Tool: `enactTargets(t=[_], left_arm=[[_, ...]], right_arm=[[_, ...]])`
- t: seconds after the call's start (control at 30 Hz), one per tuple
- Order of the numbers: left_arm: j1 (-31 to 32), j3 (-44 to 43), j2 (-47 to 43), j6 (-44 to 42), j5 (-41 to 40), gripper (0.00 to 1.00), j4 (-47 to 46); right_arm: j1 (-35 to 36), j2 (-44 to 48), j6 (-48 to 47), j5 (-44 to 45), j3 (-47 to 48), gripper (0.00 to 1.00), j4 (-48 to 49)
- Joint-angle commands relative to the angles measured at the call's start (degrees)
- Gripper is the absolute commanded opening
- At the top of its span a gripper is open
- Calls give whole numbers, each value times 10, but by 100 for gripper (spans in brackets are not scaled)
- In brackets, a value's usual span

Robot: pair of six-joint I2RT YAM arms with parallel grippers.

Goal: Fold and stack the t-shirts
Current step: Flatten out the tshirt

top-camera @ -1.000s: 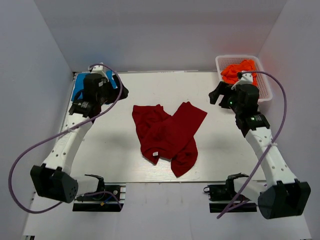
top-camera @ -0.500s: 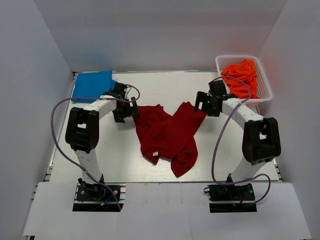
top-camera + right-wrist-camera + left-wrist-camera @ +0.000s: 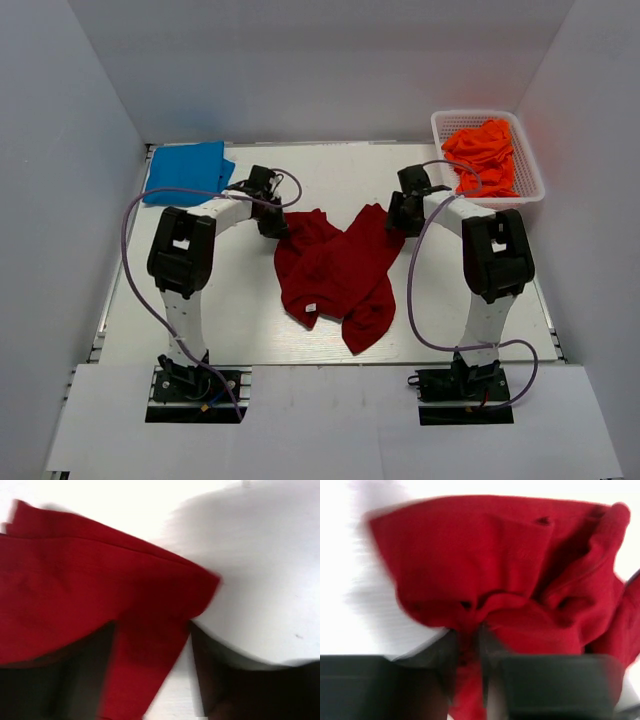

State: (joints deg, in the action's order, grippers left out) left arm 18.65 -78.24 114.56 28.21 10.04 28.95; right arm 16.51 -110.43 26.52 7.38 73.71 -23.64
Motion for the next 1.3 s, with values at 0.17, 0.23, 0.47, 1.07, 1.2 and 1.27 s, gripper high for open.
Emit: enactTargets(t=[0.17,0.23,0.47,1.07,1.2,1.27], left_arm=[[17,-74,-2,-1,-14,0,22],[17,-96,-31,-1,-41,0,23],[11,-144,-187,25,-180,0,64],[6,-354,-436,20,-492,0,205],[6,-337,-520,14,-441,0,175],[6,-315,-574,-2,-399,0,128]], right_arm=[[29,-4,15,-16,22,0,54],[25,20,13,7,22,0,79],[19,227,-23,155,45,0,112],[-6,480,-194,340,236,0,120],[-5,527,-195,259,263,0,108],[-4,549,-189,212,268,0,100]])
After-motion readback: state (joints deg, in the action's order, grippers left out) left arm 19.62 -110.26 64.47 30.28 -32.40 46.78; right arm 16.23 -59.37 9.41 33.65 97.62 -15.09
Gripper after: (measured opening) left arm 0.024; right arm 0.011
